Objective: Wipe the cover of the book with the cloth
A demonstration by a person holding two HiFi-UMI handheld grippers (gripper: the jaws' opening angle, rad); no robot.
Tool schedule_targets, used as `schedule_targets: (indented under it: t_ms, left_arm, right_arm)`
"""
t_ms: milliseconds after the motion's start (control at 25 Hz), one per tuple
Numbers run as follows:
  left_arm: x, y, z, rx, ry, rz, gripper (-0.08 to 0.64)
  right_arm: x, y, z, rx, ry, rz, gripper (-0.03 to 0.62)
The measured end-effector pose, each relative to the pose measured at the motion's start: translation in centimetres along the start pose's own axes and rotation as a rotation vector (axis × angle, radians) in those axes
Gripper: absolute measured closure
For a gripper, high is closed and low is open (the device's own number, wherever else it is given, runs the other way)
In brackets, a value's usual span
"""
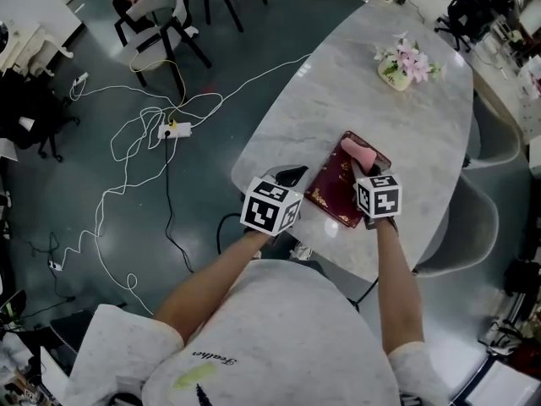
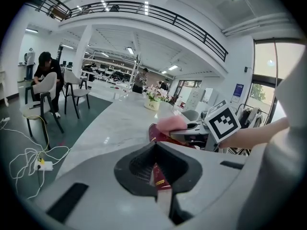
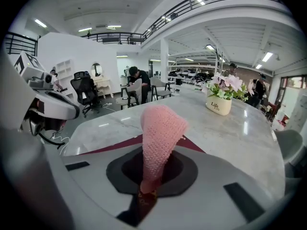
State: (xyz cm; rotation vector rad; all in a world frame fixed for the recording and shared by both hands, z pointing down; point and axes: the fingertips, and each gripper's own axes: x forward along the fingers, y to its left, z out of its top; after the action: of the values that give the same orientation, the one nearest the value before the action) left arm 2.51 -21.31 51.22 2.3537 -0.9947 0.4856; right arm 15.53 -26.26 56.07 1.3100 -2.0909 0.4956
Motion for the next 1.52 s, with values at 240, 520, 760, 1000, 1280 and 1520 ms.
schedule_targets:
  t_ms: [240, 520, 760, 1000, 1280, 1520]
  left_arm:
    - [-0.8, 0.2, -0.1, 0.001, -0.004, -0.020, 0.552]
    - [-1.6, 0.3, -0.7, 0.024, 0.010, -0.054, 0.552]
    - [-2.2, 0.7, -1.1, 0.037, 0.020, -0.078, 0.552]
    - [-2.6, 0.6, -1.2, 0.050, 0.025, -0.109, 0.552]
    - [-2.7, 0.4, -1.7, 0.060, 0.033, -0.142, 0.552]
    - [-2.3, -0.4, -2.0, 0.064, 0.040, -0.168, 0.552]
  right_arm:
    - [-0.5, 1.6, -0.4, 0.006, 0.005, 0.002, 0.572]
    - [-1.3, 3.8, -1.0, 0.004, 0.018, 0.007, 0.572]
    - [-1.6, 5.6, -1.5, 0.005, 0.026, 0.010, 0.572]
    - [-2.4, 7.1, -2.1, 0.023, 0.033, 0.006, 0.572]
    - [-3.2, 9.2, -3.0, 0.036, 0.031, 0.020, 0.572]
    - [-4.1, 11.3, -3.8, 0.031, 0.034, 0.068, 0.572]
